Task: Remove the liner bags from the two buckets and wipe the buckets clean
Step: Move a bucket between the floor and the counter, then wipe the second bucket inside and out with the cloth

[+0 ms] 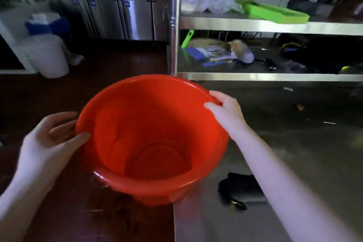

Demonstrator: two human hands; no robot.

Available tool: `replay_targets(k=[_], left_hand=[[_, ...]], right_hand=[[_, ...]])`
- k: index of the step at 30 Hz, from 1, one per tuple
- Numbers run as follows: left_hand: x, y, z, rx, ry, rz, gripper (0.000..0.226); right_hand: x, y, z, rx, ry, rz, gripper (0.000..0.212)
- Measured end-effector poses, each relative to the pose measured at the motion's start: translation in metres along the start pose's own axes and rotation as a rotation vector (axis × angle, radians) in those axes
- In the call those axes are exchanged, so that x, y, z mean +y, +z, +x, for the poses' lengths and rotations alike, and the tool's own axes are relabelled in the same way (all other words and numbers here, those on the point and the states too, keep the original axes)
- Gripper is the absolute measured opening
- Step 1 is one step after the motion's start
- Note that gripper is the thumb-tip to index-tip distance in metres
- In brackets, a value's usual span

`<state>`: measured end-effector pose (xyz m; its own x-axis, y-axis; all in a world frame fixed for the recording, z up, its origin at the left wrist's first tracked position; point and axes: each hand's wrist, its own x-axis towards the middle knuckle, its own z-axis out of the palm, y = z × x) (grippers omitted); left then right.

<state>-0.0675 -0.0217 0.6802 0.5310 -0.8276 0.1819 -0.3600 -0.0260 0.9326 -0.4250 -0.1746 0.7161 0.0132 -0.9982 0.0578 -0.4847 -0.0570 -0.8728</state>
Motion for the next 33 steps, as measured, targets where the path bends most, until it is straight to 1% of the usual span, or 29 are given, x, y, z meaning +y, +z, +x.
replay_targets(k=[2,5,7,9,10,12,15,16,17,18,20,21,22,24,26,28,29,31,33], left_hand=[[0.014,0.038,-0.022,-0.024,0.067,-0.029,0.054],[0.026,0.089,-0.046,-0.033,0.122,0.047,0.044],[0.030,0.114,-0.054,-0.061,0.126,0.124,0.033],[0.033,0.136,-0.062,-0.091,0.092,0.187,0.020],[0.035,0.144,-0.063,-0.100,0.089,0.179,0.020],[0.039,0.158,-0.061,-0.092,0.117,0.181,0.028],[0.040,0.173,-0.055,-0.101,0.221,0.225,0.033],[0.040,0.179,-0.054,-0.102,0.238,0.225,0.034],[0.041,0.186,-0.052,-0.102,0.258,0.218,0.035],[0.042,0.193,-0.050,-0.102,0.279,0.212,0.037],[0.046,0.210,-0.045,-0.104,0.296,0.219,0.038],[0.049,0.218,-0.043,-0.105,0.293,0.221,0.038],[0.051,0.226,-0.040,-0.105,0.285,0.218,0.038],[0.055,0.242,-0.035,-0.114,0.286,0.214,0.038],[0.058,0.257,-0.030,-0.129,0.281,0.212,0.037],[0.060,0.271,-0.024,-0.139,0.282,0.219,0.039],[0.061,0.278,-0.022,-0.140,0.294,0.225,0.040],[0.064,0.291,-0.020,-0.146,0.331,0.236,0.041],[0.068,0.303,-0.018,-0.152,0.373,0.256,0.041]], right_hand=[[0.022,-0.022,0.011,-0.014,0.010,0.002,0.052],[0.046,-0.049,0.029,-0.026,0.010,0.009,0.052],[0.054,-0.062,0.043,-0.037,0.019,0.089,0.051],[0.060,-0.074,0.054,-0.044,0.050,0.225,0.047],[0.064,-0.080,0.057,-0.032,0.064,0.300,0.044],[0.080,-0.091,0.054,0.012,0.112,0.415,0.039],[0.130,-0.098,0.034,0.011,0.259,0.495,0.043],[0.152,-0.097,0.023,0.016,0.304,0.454,0.043],[0.174,-0.094,0.009,0.015,0.329,0.349,0.041],[0.195,-0.090,-0.007,-0.015,0.321,0.185,0.039],[0.230,-0.078,-0.038,-0.173,0.264,-0.147,0.032],[0.243,-0.069,-0.051,-0.268,0.215,-0.259,0.030],[0.252,-0.059,-0.062,-0.355,0.146,-0.351,0.033],[0.261,-0.042,-0.078,-0.472,0.009,-0.530,0.053],[0.269,-0.030,-0.089,-0.469,-0.063,-0.677,0.069],[0.277,-0.022,-0.099,-0.426,-0.089,-0.771,0.069],[0.279,-0.019,-0.103,-0.402,-0.106,-0.796,0.063],[0.279,-0.016,-0.105,-0.329,-0.144,-0.806,0.044],[0.279,-0.016,-0.104,-0.265,-0.113,-0.777,0.031]])
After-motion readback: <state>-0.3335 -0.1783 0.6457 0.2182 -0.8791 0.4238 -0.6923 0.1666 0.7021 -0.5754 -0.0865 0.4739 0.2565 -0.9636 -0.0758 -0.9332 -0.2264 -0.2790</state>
